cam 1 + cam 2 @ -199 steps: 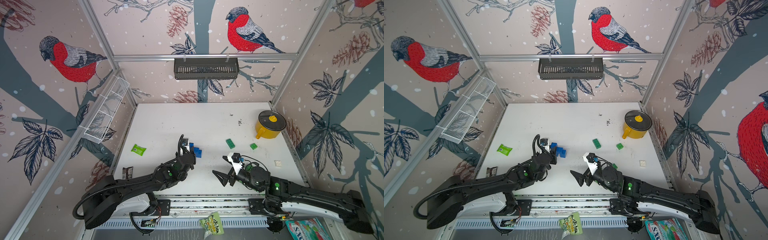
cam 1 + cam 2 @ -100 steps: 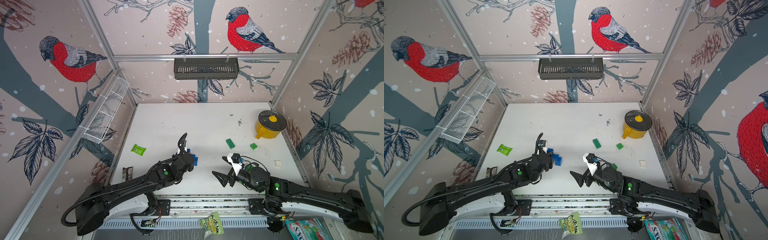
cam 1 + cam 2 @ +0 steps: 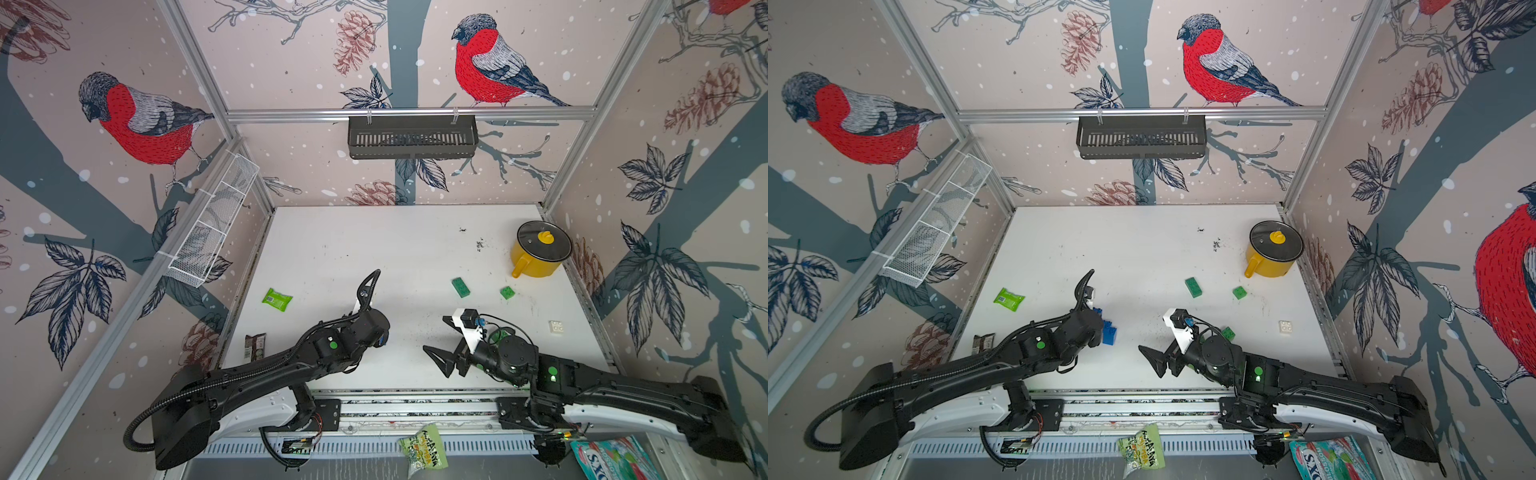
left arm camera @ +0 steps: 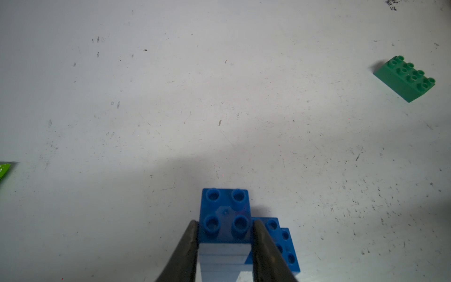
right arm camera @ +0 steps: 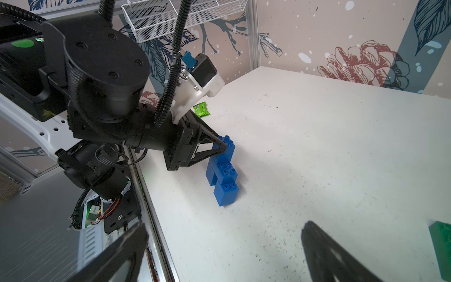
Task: Assemble the letter h with lego
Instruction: Place the lego brick at the center of the board.
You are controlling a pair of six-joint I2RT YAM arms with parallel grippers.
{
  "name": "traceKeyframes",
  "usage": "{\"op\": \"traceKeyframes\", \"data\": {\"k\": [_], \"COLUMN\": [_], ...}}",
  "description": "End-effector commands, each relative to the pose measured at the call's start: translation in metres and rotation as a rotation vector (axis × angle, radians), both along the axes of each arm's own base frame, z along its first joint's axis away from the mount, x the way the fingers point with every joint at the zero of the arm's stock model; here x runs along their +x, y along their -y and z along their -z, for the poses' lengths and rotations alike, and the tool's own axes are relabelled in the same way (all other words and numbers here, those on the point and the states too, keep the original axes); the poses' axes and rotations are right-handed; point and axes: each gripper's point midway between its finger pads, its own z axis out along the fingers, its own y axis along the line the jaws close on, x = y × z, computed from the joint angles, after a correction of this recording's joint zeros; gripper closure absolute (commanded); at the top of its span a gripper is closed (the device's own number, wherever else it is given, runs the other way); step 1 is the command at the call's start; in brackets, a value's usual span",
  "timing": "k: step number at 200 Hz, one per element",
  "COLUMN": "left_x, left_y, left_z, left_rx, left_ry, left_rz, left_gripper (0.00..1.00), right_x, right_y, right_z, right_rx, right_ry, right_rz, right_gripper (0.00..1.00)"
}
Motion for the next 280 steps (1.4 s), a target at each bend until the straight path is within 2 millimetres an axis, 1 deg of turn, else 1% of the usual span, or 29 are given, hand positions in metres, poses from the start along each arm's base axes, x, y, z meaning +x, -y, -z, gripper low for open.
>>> {"op": "traceKeyframes", "data": {"k": [1,42,84,137,159,195,204,222,236,248,256,265,266,267,268,269,270,274,280], "left_x": [-0.002,-0.003,-0.001,0.001,0.003,0.007,0.009,0.018,0.027,0.037,0.042,0.048,0.049,0.049,0.049,0.050,0.050,0.051,0.054], "left_y": [-0.003,-0.008,-0.014,-0.017,-0.018,-0.017,-0.016,-0.017,-0.016,-0.017,-0.019,-0.024,-0.026,-0.027,-0.027,-0.028,-0.029,-0.033,-0.038], "left_z": [0.003,0.012,0.014,0.018,0.017,0.009,0.003,-0.016,-0.037,-0.058,-0.073,-0.091,-0.093,-0.095,-0.097,-0.099,-0.101,-0.109,-0.120], "left_rx": [-0.001,0.004,0.009,0.024,0.024,0.014,0.013,0.017,0.006,-0.012,-0.028,-0.054,-0.058,-0.060,-0.065,-0.068,-0.074,-0.089,-0.108], "left_ry": [-0.026,-0.067,-0.076,-0.089,-0.086,-0.069,-0.058,-0.011,0.042,0.095,0.140,0.194,0.200,0.206,0.211,0.217,0.223,0.247,0.288], "left_rz": [-0.022,-0.038,-0.060,-0.080,-0.086,-0.091,-0.089,-0.098,-0.102,-0.101,-0.109,-0.137,-0.144,-0.149,-0.154,-0.160,-0.165,-0.188,-0.217], "left_gripper": [0.75,0.73,0.69,0.60,0.58,0.54,0.53,0.47,0.42,0.38,0.32,0.20,0.20,0.17,0.12,0.12,0.05,0.02,0.02], "right_x": [0.000,-0.002,-0.003,-0.003,-0.004,-0.005,-0.004,0.002,0.010,0.021,0.031,0.038,0.039,0.039,0.039,0.041,0.042,0.044,0.047], "right_y": [-0.002,-0.005,-0.005,-0.006,-0.006,-0.006,-0.006,0.000,0.007,0.019,0.029,0.038,0.038,0.039,0.040,0.041,0.043,0.045,0.050], "right_z": [-0.005,0.000,0.001,0.002,0.002,0.001,-0.001,-0.003,-0.003,-0.001,0.000,0.005,0.006,0.007,0.007,0.009,0.008,0.011,0.017], "right_rx": [0.023,0.012,0.009,0.006,0.003,0.006,0.010,0.024,0.037,0.040,0.040,0.024,0.024,0.021,0.021,0.017,0.020,0.009,-0.011], "right_ry": [-0.001,-0.010,-0.007,-0.011,-0.013,-0.017,-0.022,-0.047,-0.095,-0.159,-0.216,-0.284,-0.292,-0.300,-0.307,-0.316,-0.324,-0.354,-0.400], "right_rz": [0.003,-0.009,-0.009,-0.014,-0.016,-0.017,-0.010,0.038,0.104,0.192,0.261,0.307,0.310,0.313,0.313,0.319,0.330,0.331,0.346], "right_gripper": [0.00,0.01,0.01,0.00,0.00,0.00,0.01,0.00,0.00,0.00,0.00,0.01,0.01,0.01,0.01,0.01,0.01,0.01,0.00]}}
